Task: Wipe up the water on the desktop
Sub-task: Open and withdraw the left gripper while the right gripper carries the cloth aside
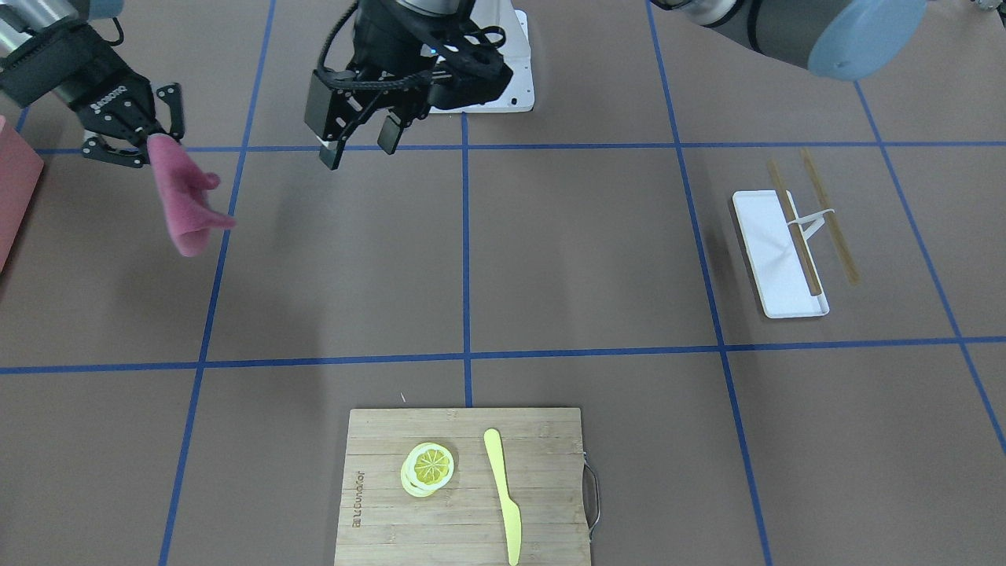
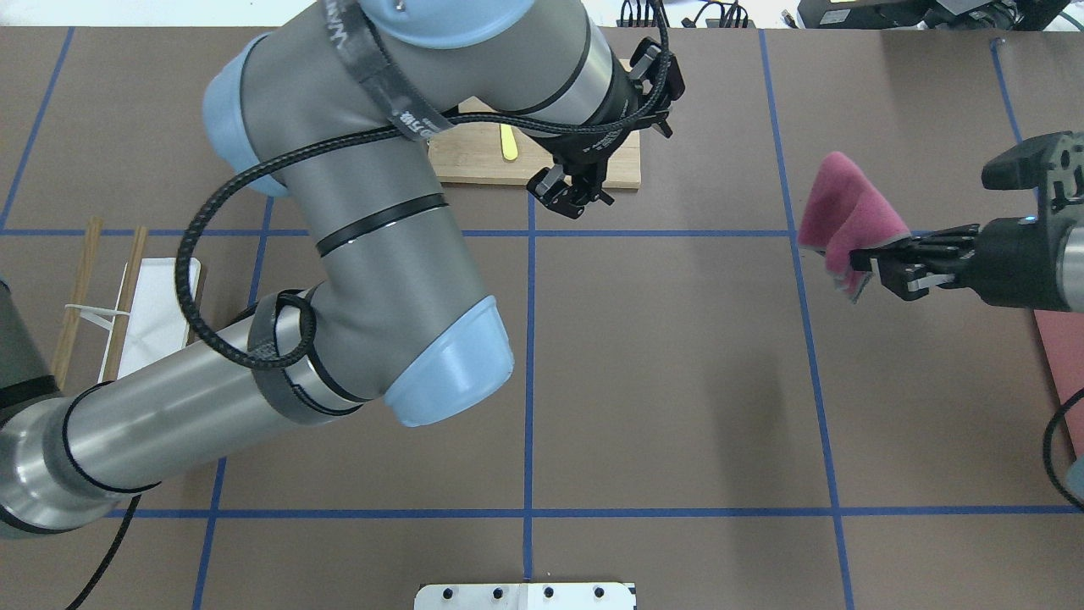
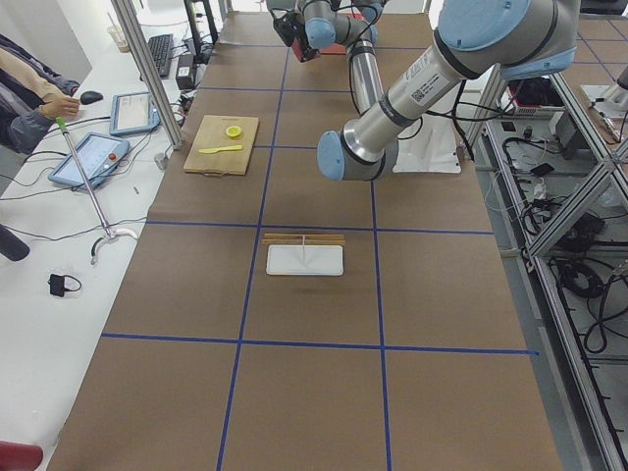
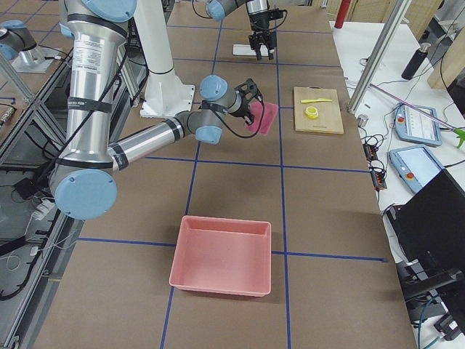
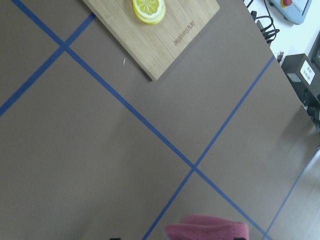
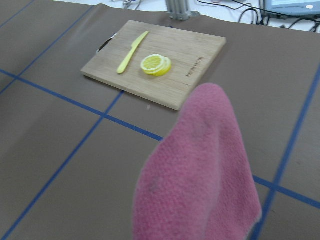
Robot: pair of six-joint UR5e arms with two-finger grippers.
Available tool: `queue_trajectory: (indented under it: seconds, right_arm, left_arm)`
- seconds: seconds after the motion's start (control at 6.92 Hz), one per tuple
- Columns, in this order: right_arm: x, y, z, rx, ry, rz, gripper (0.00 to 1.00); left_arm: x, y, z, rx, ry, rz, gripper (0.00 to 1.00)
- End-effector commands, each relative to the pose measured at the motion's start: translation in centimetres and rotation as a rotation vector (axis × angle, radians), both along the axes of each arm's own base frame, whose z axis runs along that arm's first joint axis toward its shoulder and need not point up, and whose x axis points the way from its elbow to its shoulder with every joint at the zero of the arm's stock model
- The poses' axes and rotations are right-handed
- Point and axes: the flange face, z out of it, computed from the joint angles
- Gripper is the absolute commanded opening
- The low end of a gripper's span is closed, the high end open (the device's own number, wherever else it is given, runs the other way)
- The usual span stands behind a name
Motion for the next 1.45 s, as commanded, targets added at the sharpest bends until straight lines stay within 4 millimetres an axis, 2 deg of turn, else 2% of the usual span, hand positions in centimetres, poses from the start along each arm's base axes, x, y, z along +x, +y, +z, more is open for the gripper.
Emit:
queue_trajectory:
  seconds: [0.0, 0.14, 0.29, 0.43, 0.58, 0.72, 0.87, 1.01, 1.16, 1.3]
  right_arm:
    - [8.9, 1.2, 6.8, -0.2, 0.031, 0.047, 0.0]
    - [9.2, 1.1, 9.0, -0.254, 0.038, 0.034, 0.0]
    - [8.5, 0.5, 12.0, -0.313, 0.066, 0.024, 0.0]
    - [6.6, 0.2, 14.5, -0.391, 0.112, -0.015, 0.0]
    - [4.1, -1.3, 13.2, -0.435, 0.127, -0.054, 0.0]
    - [1.3, -1.7, 11.9, -0.494, 0.104, -0.082, 0.0]
    - [-3.5, -1.3, 9.9, -0.557, 0.075, -0.111, 0.0]
    - [-6.9, -0.3, 9.4, -0.57, 0.103, -0.13, 0.0]
    - [-9.6, 0.6, 8.2, -0.57, 0.113, -0.145, 0.0]
    - [-14.0, 2.4, 5.5, -0.579, 0.094, -0.134, 0.0]
  left_arm:
    - [-3.1, 0.5, 5.9, 0.028, -0.039, -0.007, 0.8]
    - [-4.3, 0.3, 8.0, 0.036, -0.062, -0.013, 0.8]
    - [-4.7, 0.1, 10.5, 0.055, -0.101, -0.004, 0.8]
    - [-5.6, 0.5, 13.8, 0.135, -0.166, 0.039, 0.8]
    - [-8.2, 0.7, 15.8, 0.198, -0.213, 0.097, 0.79]
    - [-12.0, -0.1, 17.6, 0.198, -0.25, 0.131, 0.79]
    - [-15.3, -0.5, 20.0, 0.239, -0.319, 0.146, 0.79]
    - [-16.8, 0.8, 22.6, 0.306, -0.382, 0.208, 0.79]
    - [-19.0, 0.1, 25.0, 0.345, -0.44, 0.228, 0.79]
    - [-21.1, -0.6, 27.6, 0.389, -0.496, 0.255, 0.79]
